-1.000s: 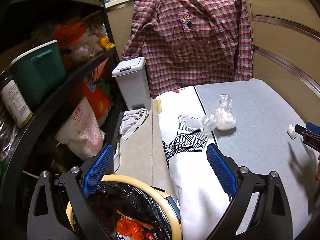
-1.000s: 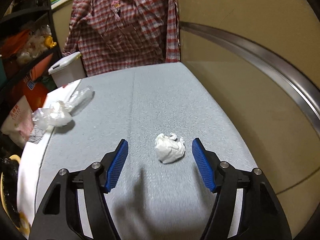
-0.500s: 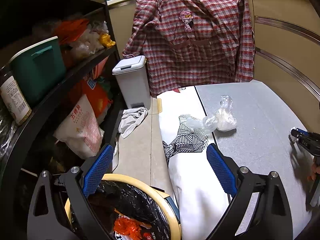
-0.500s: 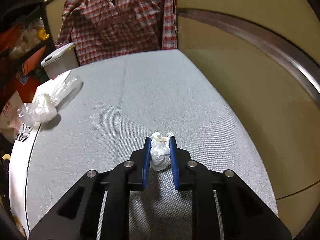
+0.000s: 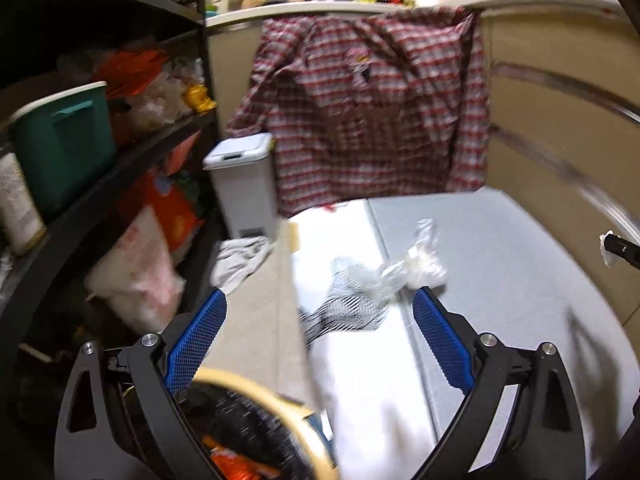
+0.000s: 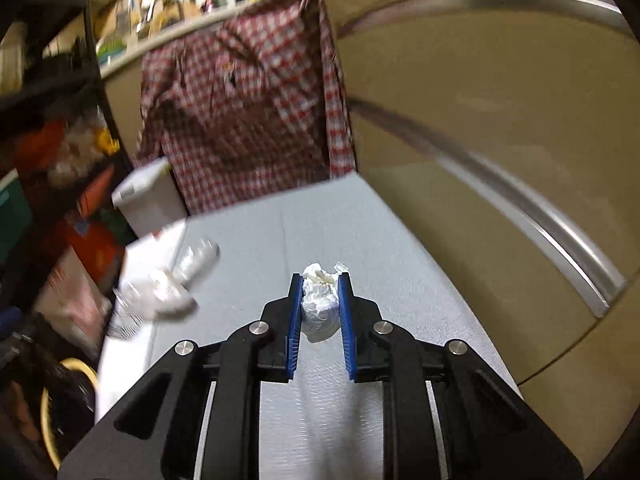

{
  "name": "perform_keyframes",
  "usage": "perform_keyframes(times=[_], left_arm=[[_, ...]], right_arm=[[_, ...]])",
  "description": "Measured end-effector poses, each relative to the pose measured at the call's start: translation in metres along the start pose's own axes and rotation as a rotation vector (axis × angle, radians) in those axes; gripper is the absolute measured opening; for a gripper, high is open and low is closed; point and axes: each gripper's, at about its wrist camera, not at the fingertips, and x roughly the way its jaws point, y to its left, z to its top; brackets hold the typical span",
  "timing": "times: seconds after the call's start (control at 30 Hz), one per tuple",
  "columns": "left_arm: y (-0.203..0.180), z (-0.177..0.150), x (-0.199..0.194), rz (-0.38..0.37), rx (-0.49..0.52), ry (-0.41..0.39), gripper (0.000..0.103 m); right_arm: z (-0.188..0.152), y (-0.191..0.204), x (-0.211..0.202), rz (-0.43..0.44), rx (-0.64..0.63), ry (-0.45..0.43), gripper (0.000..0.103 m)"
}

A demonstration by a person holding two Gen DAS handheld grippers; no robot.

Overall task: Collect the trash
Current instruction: 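Grasp the clear plastic bag with the left tool while the right tool holds the tissue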

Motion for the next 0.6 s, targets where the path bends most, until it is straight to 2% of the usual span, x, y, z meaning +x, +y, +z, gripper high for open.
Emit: perform_keyframes(times=[0.1, 0.17, 0.3, 0.4, 0.6], left_arm=[[-0.008, -0.001, 0.017, -0.048, -0.015, 0.006, 0.091], [-0.017, -0.003, 0.029, -0.086, -0.026, 0.009, 0.091], [-0.041, -0.001, 0.057, -0.127, 0.018, -0.011, 0.091], [-0.047, -0.002, 0.078, -0.168, -0.034, -0.017, 0.091], [-0.053, -0.007, 0.109, -0.186, -0.040, -0.001, 0.091]], right_arm=[[-0.003, -0.005, -0.007, 0.014, 0.054, -0.029, 0.018], [-0.007, -0.005, -0.002, 0.016, 0.062, -0.014, 0.018], [-0.017, -0.008, 0.014, 0.036, 0.078, 0.013, 0.018], [-0.026, -0.009, 0.028, 0.045, 0.078, 0.007, 0.019], [-0.041, -0.008, 0.057, 0.005, 0.032, 0.065, 0.019]])
